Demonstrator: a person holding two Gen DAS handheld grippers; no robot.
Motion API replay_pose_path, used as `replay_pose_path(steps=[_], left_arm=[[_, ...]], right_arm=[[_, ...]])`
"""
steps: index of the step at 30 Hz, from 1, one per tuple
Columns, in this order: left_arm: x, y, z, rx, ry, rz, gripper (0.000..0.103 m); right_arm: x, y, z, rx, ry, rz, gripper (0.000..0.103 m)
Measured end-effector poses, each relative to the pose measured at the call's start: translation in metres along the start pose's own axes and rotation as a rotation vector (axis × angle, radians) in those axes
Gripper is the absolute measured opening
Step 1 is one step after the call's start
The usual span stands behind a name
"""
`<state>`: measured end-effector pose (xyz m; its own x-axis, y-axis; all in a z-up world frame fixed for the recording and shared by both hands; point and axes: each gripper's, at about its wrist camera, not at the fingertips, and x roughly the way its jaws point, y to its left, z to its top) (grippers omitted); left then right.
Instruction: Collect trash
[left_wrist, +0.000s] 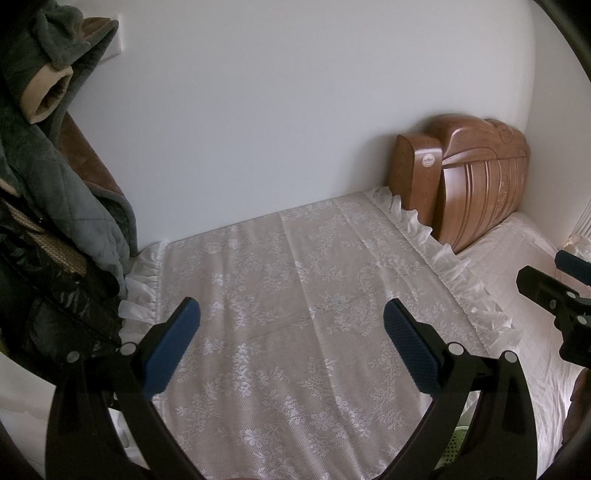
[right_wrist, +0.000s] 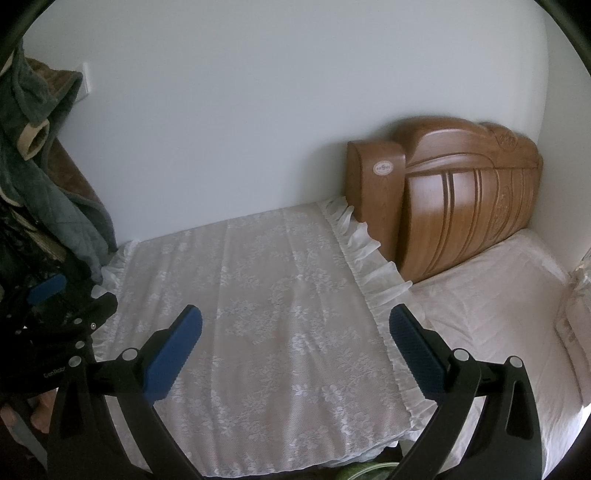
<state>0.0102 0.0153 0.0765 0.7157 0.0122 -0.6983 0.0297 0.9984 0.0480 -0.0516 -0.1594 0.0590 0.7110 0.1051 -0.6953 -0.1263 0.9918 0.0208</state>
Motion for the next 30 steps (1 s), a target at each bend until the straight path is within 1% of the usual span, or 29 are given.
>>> replay_pose_path(steps=[24, 30], left_arm=[[-0.0008, -0.0023, -0.0002, -0.008, 0.016, 0.003, 0.095], [-0.0012, -0.0069, -0.0027, 0.0, 0.011, 0.019, 0.095]], right_arm=[[-0.0003, 0.0006, -0.0018, 0.001, 0.004, -0.005, 0.101], [-0.0009, 0.0011, -0.0031, 0.002, 0.005, -0.007, 0.101]])
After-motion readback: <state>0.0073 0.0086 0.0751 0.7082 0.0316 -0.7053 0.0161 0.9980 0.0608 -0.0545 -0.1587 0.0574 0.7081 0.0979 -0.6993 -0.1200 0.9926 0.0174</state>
